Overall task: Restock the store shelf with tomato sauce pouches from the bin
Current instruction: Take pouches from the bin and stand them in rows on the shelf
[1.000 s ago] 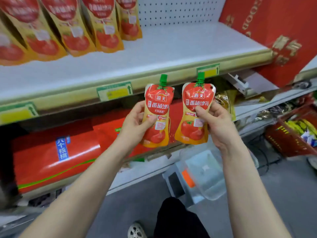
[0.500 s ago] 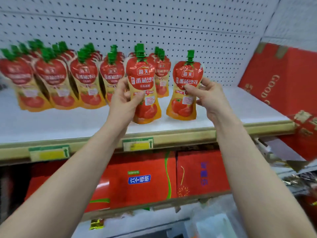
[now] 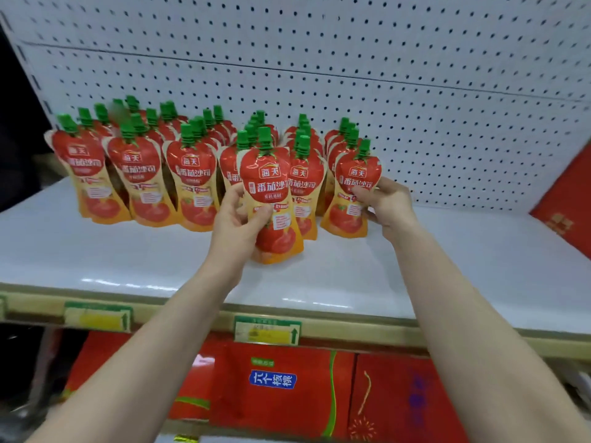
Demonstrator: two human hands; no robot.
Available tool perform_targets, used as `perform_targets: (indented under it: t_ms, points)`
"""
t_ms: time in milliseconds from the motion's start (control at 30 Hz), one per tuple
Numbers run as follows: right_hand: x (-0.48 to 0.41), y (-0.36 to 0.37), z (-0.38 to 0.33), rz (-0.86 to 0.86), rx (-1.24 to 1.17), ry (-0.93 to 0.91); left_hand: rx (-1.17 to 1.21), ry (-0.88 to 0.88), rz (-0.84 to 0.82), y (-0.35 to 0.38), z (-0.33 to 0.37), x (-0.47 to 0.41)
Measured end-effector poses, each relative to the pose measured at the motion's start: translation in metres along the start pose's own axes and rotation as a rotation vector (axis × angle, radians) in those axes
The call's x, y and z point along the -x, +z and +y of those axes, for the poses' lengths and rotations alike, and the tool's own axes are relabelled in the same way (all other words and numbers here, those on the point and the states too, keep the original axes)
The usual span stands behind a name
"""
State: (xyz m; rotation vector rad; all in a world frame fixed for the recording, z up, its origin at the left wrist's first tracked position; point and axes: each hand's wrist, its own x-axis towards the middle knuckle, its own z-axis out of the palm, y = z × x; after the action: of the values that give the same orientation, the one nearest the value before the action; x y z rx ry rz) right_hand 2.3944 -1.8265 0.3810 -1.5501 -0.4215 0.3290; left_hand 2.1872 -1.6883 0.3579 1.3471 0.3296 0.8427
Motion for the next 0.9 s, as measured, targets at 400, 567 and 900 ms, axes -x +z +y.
perform_targets:
  t_ms: [400, 567, 900]
  points:
    - [-0.028, 0.003, 0.011, -0.095, 0.09, -0.04, 0.014, -0.028, -0.09, 0.025, -0.002, -0.003]
    - [-0.008, -0.004, -0.013, 0.196, 0.279, -0.213, 0.02, -0.061, -0.148, 0.034, -0.006, 0.002]
    - [0.058, -0.015, -0.043, -0.303, 0.103, -0.175, -0.265, 0.09, -0.247, 0.059, -0.01, 0.008]
